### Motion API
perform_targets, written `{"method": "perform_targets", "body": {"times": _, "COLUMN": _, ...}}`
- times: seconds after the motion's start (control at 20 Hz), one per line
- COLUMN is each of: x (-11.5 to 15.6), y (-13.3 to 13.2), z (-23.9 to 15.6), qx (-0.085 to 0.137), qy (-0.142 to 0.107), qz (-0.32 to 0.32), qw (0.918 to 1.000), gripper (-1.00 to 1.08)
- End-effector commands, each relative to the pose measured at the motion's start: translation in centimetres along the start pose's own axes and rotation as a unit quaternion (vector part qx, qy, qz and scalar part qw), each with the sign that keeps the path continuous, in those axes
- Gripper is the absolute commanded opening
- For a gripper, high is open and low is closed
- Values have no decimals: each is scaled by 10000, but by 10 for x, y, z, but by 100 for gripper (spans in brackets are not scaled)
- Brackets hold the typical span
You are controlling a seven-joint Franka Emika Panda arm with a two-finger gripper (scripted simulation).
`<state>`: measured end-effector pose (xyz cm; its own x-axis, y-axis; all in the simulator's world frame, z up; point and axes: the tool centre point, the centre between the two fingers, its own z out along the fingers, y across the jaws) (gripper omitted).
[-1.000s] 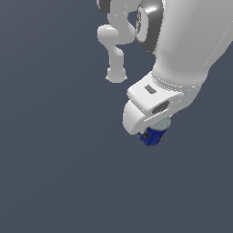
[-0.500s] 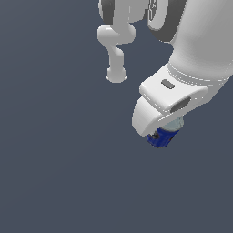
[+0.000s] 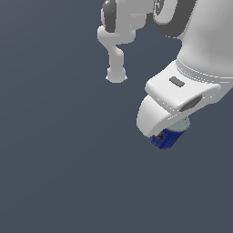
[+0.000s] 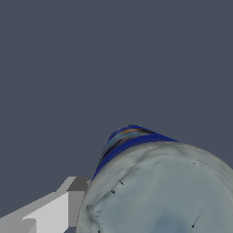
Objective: Pick up the object and move it to a goal position.
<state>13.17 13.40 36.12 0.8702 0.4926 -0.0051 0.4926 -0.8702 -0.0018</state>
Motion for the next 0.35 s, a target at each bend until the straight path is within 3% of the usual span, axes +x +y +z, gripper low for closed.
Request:
{"method": "perform_targets", "body": {"times": 0.0, "x": 1, "y": 0, "z": -4, "qx": -9, "qy": 25, "qz": 1, "qw": 10000, "gripper": -100}}
{"method": "perform_targets", "body": {"times": 0.3, "x": 2, "y": 0, "z": -5, "qx": -9, "qy": 25, "qz": 1, "qw": 10000, "gripper": -100}}
